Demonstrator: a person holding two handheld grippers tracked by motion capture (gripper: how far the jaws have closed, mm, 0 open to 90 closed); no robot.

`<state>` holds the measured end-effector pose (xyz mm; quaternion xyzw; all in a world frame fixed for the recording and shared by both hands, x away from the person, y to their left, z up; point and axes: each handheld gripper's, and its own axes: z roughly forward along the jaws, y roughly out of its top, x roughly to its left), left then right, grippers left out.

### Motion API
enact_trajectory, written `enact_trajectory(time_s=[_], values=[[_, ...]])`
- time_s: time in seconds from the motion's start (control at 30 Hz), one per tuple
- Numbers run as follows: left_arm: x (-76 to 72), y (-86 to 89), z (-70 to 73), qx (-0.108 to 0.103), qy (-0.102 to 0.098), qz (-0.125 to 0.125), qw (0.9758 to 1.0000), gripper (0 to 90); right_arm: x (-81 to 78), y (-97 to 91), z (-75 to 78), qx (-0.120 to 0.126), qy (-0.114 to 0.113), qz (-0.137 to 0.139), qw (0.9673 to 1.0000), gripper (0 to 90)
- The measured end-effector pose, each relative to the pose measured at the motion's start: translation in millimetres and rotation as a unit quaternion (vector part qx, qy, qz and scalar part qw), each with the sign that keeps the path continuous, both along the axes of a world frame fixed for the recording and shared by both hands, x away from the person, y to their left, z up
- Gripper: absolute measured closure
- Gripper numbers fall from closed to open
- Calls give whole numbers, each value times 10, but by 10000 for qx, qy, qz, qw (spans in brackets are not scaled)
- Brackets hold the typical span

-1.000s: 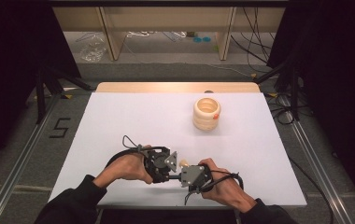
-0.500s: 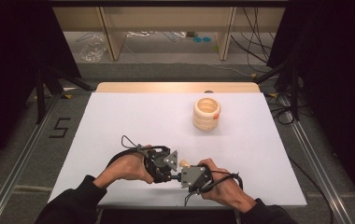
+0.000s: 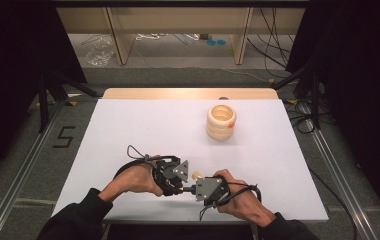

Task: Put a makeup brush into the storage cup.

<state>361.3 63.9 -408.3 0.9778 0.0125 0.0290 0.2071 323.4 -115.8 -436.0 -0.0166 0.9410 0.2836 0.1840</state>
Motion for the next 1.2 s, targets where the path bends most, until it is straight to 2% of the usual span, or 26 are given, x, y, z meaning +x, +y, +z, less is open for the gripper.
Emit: enact_trajectory(time_s=[0.07,0.13,0.17,0.2,0.27,0.37,0.4,0.43,0.47,0.53,0.57,0.7,0.77,0.8,0.83,0.87,0.9,0.93,1.0,1.03,1.07,1.2], values=[[-1,2,-14,-2,36,27,10000,751,-7,0,2,-5,-41,0,10000,802],[10,12,-21,-4,48,22,10000,747,27,4,10,36,-162,254,9995,802],[13,17,-24,0,51,22,10000,746,16,-3,9,36,-95,151,9998,802],[17,26,-26,2,53,34,10000,732,19,-13,14,54,-215,153,9996,802],[38,49,-30,-8,41,45,10000,728,23,-16,21,25,-162,176,9997,802],[47,81,-29,-49,33,69,10000,707,29,-15,26,35,-212,179,9996,802],[53,89,-22,-28,-7,7,10000,699,32,-15,24,50,-299,198,9993,802],[56,108,-23,-8,-21,-7,10000,690,15,-24,23,73,-219,84,9997,802],[56,108,-23,-8,-21,-7,10000,683,15,-24,23,73,-219,84,9997,802],[63,135,-34,38,-13,54,10000,681,35,-19,40,78,-337,150,9993,802],[68,150,-40,59,-74,77,9999,681,42,-16,41,101,-313,226,9992,802],[56,153,-68,117,-79,-8,9999,730,48,-22,51,100,-364,238,9990,802],[52,150,-69,149,-98,-28,9998,737,44,-23,51,63,-332,319,9989,802],[43,150,-67,178,-112,1,9998,742,28,-20,42,96,-231,168,9995,802],[35,149,-64,196,-103,27,9998,742,28,-20,42,96,-231,168,9995,802],[29,148,-61,215,-108,12,9997,744,38,-15,41,107,-226,278,9993,802],[22,145,-55,234,-116,12,9997,746,4,-23,37,89,-89,37,9999,801],[32,129,-52,183,-103,-164,9996,747,41,-17,35,110,-297,192,9993,801],[11,113,-38,215,-101,-133,9996,750,-2,-25,24,-2,-114,-22,9999,800],[3,104,-31,240,-89,-128,9996,751,38,-14,20,-96,-437,218,9988,800],[5,100,-21,308,-104,-161,9993,751,38,-14,20,-96,-437,218,9988,800],[3,84,-13,293,-48,-106,9995,752,43,2,15,-215,-583,357,9974,798]])
